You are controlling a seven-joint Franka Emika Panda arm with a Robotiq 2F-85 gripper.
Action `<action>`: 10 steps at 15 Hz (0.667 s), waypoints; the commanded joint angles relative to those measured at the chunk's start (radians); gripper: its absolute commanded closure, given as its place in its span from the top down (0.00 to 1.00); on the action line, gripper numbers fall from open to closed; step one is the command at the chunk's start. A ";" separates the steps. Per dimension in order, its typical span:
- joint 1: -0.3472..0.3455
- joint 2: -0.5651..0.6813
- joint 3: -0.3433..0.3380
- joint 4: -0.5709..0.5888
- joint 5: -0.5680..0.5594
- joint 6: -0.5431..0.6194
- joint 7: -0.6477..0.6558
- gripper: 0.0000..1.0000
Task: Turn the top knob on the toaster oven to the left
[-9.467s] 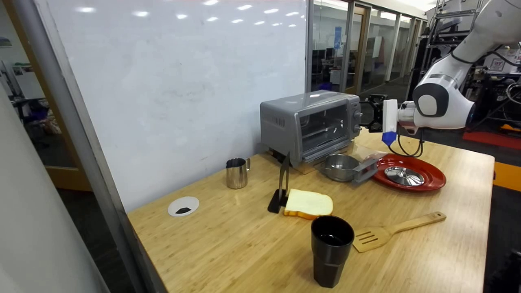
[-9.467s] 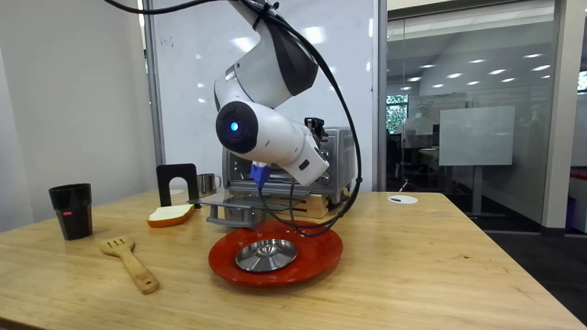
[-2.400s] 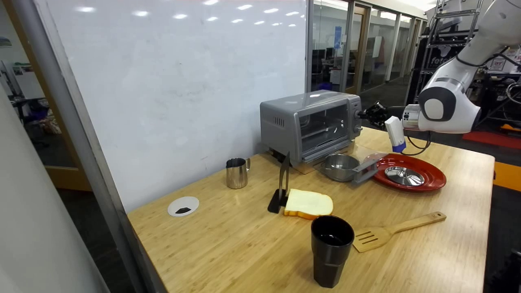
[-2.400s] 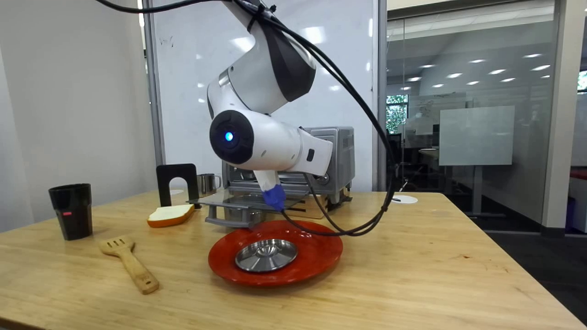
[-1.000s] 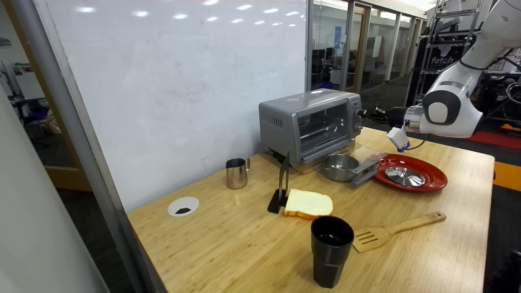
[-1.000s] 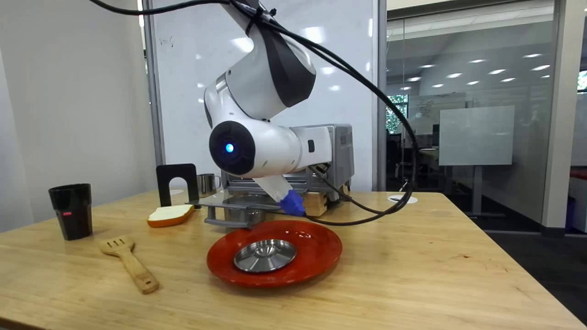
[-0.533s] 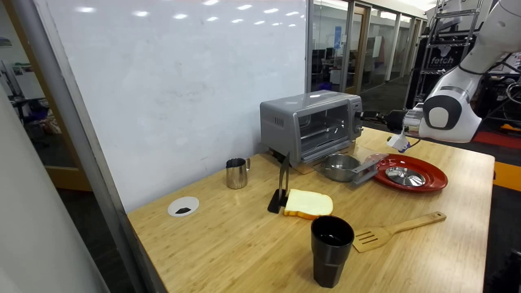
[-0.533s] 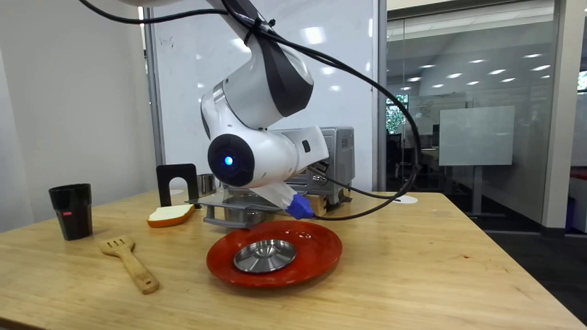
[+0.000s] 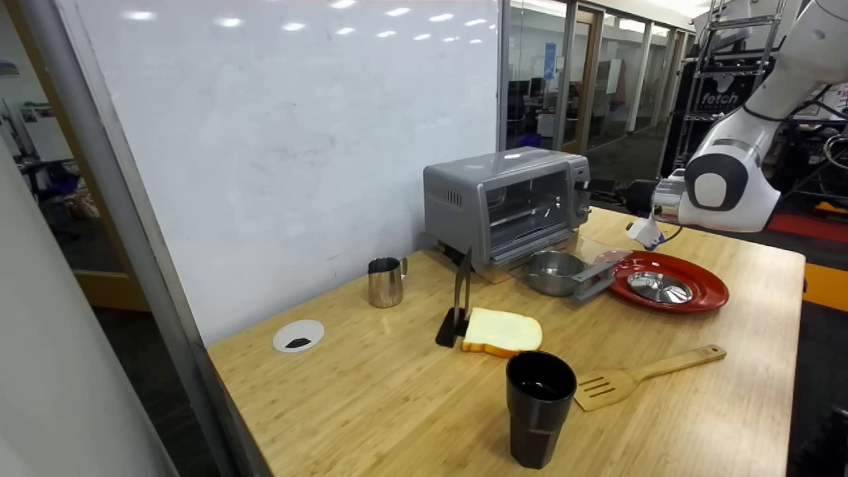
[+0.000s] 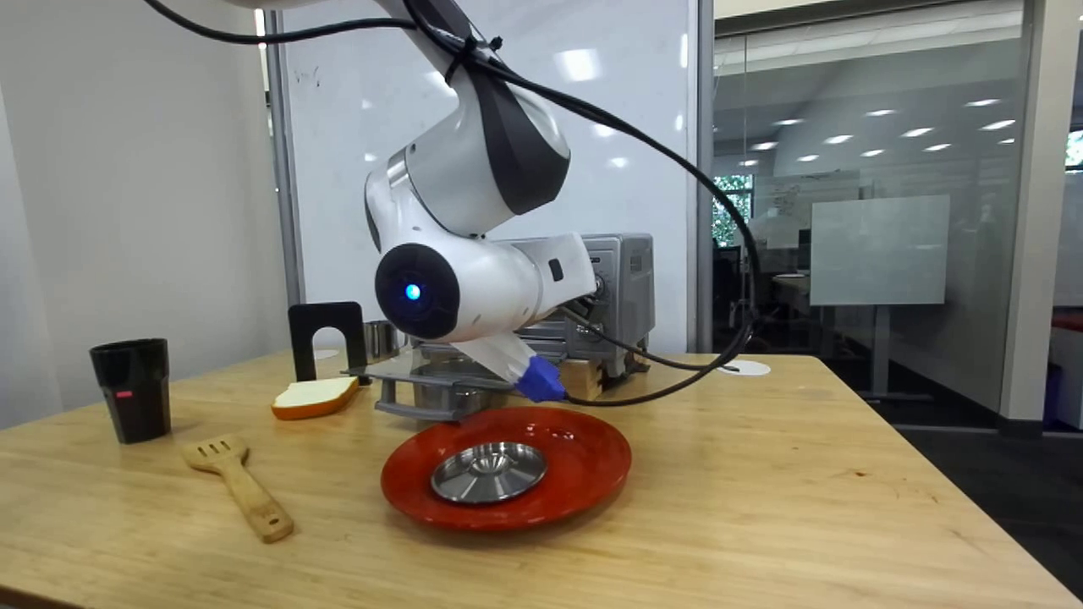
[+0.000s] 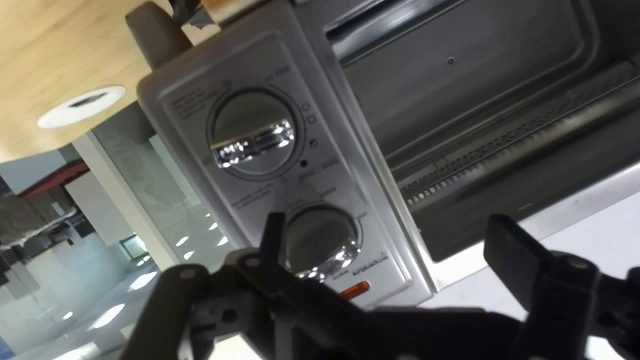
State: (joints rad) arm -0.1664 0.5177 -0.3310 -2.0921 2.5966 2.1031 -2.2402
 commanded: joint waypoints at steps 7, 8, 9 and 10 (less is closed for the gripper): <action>-0.004 -0.250 0.023 -0.168 -0.387 0.307 0.643 1.00; -0.009 -0.284 0.022 -0.196 -0.454 0.304 0.727 1.00; -0.012 -0.316 0.021 -0.220 -0.521 0.304 0.810 1.00; -0.016 -0.348 0.020 -0.243 -0.583 0.299 0.891 1.00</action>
State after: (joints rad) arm -0.1647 0.2872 -0.3188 -2.2403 2.1543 2.3894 -1.5267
